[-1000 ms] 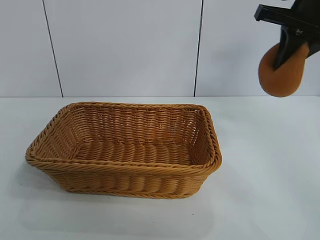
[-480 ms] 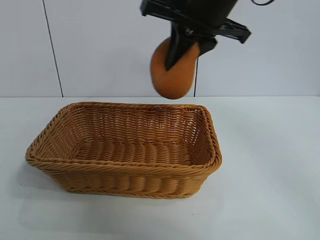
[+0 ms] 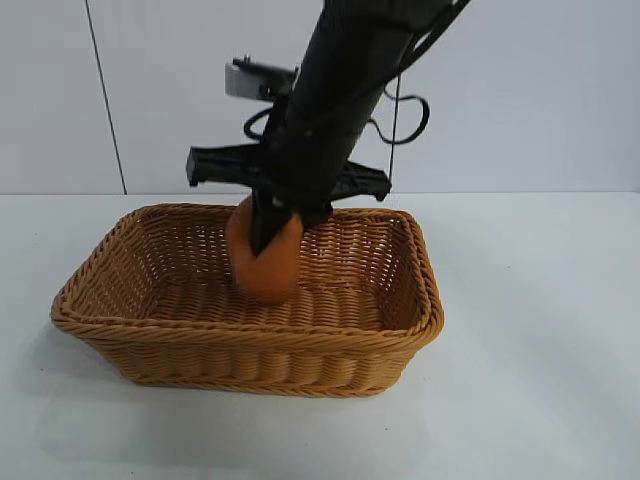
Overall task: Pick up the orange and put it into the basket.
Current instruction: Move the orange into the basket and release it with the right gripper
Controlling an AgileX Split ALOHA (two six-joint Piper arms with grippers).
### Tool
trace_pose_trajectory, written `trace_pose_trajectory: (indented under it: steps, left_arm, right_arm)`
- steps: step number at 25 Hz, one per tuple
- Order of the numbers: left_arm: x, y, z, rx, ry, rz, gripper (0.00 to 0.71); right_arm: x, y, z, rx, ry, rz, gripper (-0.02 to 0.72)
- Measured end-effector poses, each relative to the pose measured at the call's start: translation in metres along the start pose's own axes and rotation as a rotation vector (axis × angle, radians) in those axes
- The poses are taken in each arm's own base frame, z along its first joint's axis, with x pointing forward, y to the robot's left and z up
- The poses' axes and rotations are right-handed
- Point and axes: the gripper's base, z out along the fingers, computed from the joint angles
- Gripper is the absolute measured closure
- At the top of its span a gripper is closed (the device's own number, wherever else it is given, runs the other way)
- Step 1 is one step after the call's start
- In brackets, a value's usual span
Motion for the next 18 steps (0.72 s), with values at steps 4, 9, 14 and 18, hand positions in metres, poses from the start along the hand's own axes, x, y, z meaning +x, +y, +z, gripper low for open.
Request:
trace_pose_trajectory:
  steps: [4, 9, 14, 18]
  left_arm:
    - [0.000, 0.000, 0.000, 0.000, 0.000, 0.000, 0.080]
    - [0.000, 0.000, 0.000, 0.000, 0.000, 0.000, 0.080]
    - [0.000, 0.000, 0.000, -0.001, 0.000, 0.000, 0.080]
    - [0.000, 0.000, 0.000, -0.002, 0.001, 0.001, 0.080]
  right_arm:
    - [0.003, -0.002, 0.011, 0.002, 0.018, 0.008, 0.631]
    - [0.000, 0.000, 0.000, -0.003, -0.003, 0.005, 0.277]
    - [-0.003, 0.005, -0.036, -0.007, -0.019, -0.015, 0.088]
    - [-0.006, 0.003, -0.068, -0.003, 0.045, -0.016, 0.074]
